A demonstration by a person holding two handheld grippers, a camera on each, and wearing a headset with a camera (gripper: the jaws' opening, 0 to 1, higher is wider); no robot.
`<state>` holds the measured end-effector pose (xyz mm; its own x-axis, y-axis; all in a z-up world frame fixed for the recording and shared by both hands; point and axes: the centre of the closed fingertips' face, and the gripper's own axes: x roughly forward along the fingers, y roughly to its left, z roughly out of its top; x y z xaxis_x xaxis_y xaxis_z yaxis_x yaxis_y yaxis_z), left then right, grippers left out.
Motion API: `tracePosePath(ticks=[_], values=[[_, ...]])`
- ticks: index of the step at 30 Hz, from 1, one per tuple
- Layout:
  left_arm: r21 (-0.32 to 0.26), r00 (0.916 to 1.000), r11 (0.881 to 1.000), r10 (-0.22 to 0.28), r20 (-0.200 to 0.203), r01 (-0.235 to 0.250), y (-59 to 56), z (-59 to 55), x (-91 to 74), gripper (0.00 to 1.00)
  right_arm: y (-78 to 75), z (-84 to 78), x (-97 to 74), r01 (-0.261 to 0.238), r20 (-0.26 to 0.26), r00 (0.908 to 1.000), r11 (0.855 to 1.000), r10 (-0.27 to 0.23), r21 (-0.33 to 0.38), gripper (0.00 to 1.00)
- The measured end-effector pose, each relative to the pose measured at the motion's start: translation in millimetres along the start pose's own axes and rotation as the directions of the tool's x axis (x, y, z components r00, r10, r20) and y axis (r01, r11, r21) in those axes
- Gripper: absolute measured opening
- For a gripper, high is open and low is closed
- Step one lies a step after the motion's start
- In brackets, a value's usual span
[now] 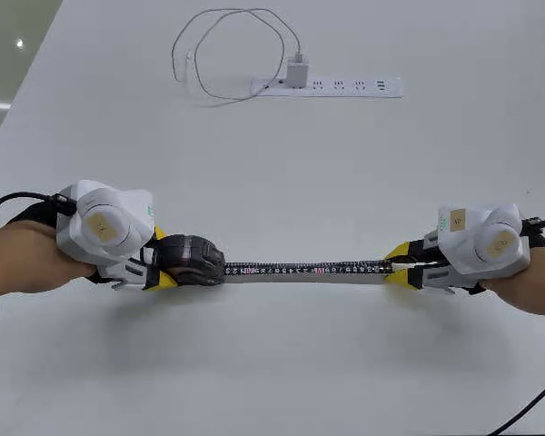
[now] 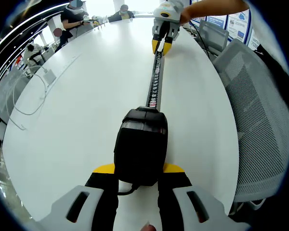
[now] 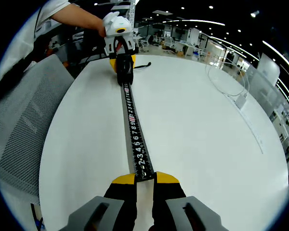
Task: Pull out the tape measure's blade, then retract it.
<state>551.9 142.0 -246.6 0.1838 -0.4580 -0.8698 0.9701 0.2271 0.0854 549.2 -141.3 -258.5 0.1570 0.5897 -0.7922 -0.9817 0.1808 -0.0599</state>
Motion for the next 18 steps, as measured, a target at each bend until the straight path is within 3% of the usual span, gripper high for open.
tracePosePath(ticks=[18], values=[[0.001, 1.0000, 1.000, 0.001, 0.001, -0.001, -0.8, 0.4, -0.3, 0.26, -1.0, -7.1, -6.8, 0.000, -0.031, 0.9995, 1.000, 0.000, -0.002, 0.07]])
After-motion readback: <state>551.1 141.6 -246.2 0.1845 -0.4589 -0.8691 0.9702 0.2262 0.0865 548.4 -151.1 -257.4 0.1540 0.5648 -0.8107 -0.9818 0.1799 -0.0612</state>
